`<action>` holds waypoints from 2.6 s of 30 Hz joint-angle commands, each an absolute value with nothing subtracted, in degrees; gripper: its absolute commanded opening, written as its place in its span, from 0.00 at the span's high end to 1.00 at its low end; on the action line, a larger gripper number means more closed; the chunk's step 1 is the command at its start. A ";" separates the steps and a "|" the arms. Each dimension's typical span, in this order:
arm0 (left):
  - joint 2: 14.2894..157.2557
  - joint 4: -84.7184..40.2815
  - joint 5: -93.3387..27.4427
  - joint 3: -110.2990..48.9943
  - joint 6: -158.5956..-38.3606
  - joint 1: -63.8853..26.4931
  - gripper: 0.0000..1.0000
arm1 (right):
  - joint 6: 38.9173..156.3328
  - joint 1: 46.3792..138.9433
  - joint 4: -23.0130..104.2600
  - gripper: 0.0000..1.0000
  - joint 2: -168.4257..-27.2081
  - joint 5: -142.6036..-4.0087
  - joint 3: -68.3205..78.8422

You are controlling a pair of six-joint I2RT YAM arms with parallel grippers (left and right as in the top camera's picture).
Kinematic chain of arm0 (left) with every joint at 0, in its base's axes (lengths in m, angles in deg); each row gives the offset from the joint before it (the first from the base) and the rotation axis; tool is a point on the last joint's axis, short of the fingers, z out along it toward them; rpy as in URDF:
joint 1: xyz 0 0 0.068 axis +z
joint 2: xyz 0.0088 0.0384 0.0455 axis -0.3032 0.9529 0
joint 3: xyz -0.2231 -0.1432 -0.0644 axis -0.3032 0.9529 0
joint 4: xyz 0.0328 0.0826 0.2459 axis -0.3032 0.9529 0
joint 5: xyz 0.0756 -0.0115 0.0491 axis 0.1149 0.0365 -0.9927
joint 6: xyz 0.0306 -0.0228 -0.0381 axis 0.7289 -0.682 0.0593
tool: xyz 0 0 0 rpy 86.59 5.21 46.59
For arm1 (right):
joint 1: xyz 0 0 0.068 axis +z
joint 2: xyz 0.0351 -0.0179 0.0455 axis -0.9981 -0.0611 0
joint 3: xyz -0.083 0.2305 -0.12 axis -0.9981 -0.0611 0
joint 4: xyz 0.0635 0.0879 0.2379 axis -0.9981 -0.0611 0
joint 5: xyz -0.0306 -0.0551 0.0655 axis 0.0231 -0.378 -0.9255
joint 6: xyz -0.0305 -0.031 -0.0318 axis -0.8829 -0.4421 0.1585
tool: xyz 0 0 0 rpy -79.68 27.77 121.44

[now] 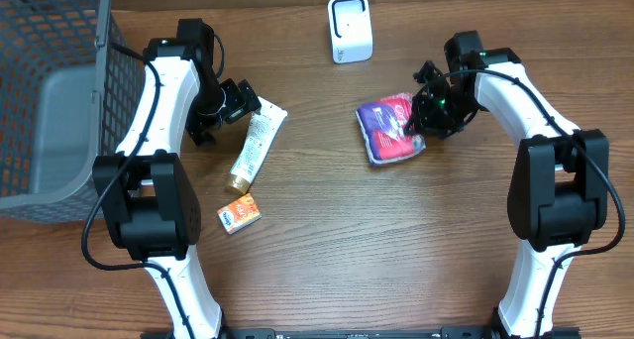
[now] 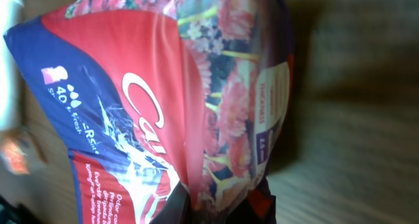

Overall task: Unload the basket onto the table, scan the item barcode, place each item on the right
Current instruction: 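Grasp the purple pad pack edge with the right gripper, then lift the pad pack up to the scanner with the right gripper, then carry the pad pack far right and release it with the right gripper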

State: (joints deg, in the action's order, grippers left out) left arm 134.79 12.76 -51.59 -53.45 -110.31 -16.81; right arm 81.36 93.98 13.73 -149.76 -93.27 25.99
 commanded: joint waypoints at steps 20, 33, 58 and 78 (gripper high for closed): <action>134.76 12.74 -51.96 -54.10 -111.30 -17.09 0.00 | 128.92 102.51 66.53 0.97 -148.03 -78.69 28.59; 134.76 12.30 -51.99 -54.10 -111.32 -19.25 0.00 | 125.30 104.76 68.46 0.96 -150.31 -67.92 28.59; 134.76 12.96 -52.01 -54.13 -111.30 -19.73 0.00 | 120.90 62.38 20.53 0.96 -143.90 -66.39 42.69; 134.76 13.86 -51.96 -54.13 -111.32 -19.73 0.00 | 104.62 43.34 16.44 0.14 -154.24 -63.96 45.25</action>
State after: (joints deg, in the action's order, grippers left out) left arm 134.79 14.05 -51.59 -53.45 -110.31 -19.54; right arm 110.00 43.41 18.17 -154.74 -61.12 41.97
